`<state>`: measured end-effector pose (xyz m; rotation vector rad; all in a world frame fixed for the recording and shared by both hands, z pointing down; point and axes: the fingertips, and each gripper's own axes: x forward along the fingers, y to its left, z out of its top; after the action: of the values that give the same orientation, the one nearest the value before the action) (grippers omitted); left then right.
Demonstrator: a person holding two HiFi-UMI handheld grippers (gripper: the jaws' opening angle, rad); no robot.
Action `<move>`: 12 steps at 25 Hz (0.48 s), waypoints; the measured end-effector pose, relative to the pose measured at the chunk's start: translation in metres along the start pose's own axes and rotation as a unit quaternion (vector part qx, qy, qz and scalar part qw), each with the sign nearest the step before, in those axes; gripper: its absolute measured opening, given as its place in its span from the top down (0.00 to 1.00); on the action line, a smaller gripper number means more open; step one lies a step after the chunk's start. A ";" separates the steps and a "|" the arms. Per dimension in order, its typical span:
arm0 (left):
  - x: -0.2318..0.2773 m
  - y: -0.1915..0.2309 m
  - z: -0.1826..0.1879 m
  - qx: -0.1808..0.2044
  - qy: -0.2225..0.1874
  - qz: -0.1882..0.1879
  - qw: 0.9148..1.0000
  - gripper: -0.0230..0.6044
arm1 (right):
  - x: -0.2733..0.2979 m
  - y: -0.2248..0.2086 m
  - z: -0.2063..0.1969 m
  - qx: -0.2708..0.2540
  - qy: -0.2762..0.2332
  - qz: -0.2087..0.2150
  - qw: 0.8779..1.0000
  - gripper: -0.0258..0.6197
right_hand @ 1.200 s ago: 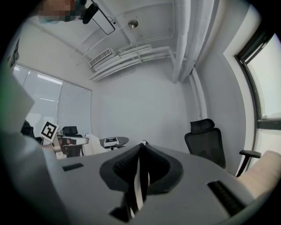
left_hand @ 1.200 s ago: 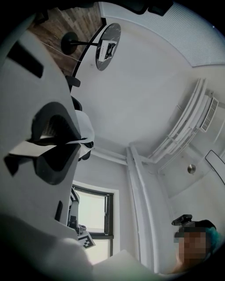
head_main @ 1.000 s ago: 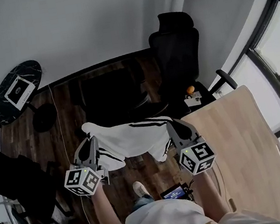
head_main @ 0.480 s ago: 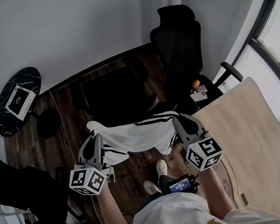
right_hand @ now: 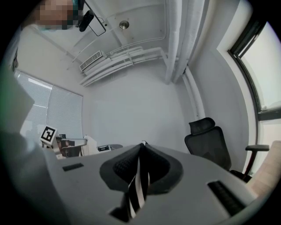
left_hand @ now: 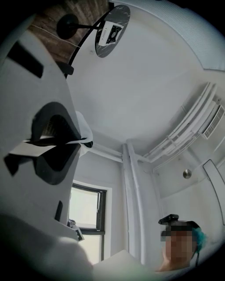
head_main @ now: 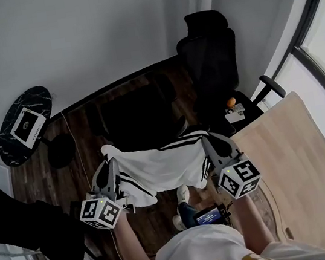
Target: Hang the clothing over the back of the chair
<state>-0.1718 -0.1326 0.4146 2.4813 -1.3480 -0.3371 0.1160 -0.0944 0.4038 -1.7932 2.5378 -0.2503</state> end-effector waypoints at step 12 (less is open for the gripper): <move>0.001 0.006 0.041 -0.011 -0.047 -0.014 0.999 0.90 | 0.017 0.002 0.038 -0.004 -0.044 0.002 0.999 0.91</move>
<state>-0.1902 -0.1430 0.3787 2.4974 -1.3384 -0.4777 0.1124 -0.1144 0.3673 -1.7614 2.4867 -0.1573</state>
